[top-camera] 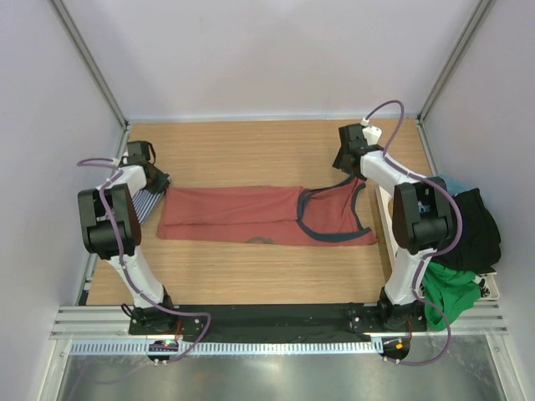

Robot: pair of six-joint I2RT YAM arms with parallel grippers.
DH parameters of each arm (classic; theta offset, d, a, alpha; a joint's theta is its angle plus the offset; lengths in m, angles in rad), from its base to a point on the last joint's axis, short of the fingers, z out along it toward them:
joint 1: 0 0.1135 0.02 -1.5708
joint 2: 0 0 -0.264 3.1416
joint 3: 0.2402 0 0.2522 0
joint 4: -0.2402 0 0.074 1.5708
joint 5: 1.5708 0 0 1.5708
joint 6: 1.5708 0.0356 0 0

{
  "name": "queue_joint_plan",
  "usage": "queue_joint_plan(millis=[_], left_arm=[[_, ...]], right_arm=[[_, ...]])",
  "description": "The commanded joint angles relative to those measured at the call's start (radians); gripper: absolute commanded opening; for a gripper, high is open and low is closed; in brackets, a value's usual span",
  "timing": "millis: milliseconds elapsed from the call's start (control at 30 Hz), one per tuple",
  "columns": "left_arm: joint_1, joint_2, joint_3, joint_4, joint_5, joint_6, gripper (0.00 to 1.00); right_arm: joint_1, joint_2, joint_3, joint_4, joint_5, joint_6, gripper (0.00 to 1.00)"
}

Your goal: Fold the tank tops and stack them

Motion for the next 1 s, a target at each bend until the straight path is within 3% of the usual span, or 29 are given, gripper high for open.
queue_joint_plan(millis=[0, 167, 333, 533, 800, 833, 900, 967], left_arm=[[0.004, -0.092, -0.027, 0.039, -0.002, 0.002, 0.14], [-0.008, -0.164, -0.05, 0.044, -0.015, 0.008, 0.36], [-0.034, -0.2, -0.053, 0.021, -0.061, 0.016, 0.6], [-0.083, -0.252, -0.037, -0.031, -0.108, 0.032, 0.61], [-0.228, -0.318, -0.039, -0.092, -0.105, 0.062, 0.61], [-0.269, -0.318, -0.033, -0.109, -0.081, 0.083, 0.61], [-0.336, -0.306, 0.016, -0.199, -0.084, 0.108, 0.6], [-0.382, -0.292, 0.047, -0.256, -0.084, 0.134, 0.59]], right_arm=[[-0.031, 0.054, 0.082, -0.034, 0.027, -0.009, 0.68], [-0.042, 0.137, 0.192, -0.098, -0.007, 0.002, 0.67], [-0.043, 0.155, 0.165, -0.095, -0.035, 0.034, 0.67], [-0.043, 0.189, 0.16, -0.094, -0.021, 0.042, 0.62], [-0.047, 0.189, 0.136, -0.083, 0.099, 0.024, 0.3], [-0.048, 0.184, 0.13, -0.084, 0.105, 0.027, 0.17], [-0.053, 0.161, 0.114, -0.06, 0.105, 0.027, 0.03], [-0.051, 0.137, 0.085, -0.016, 0.112, 0.027, 0.01]])
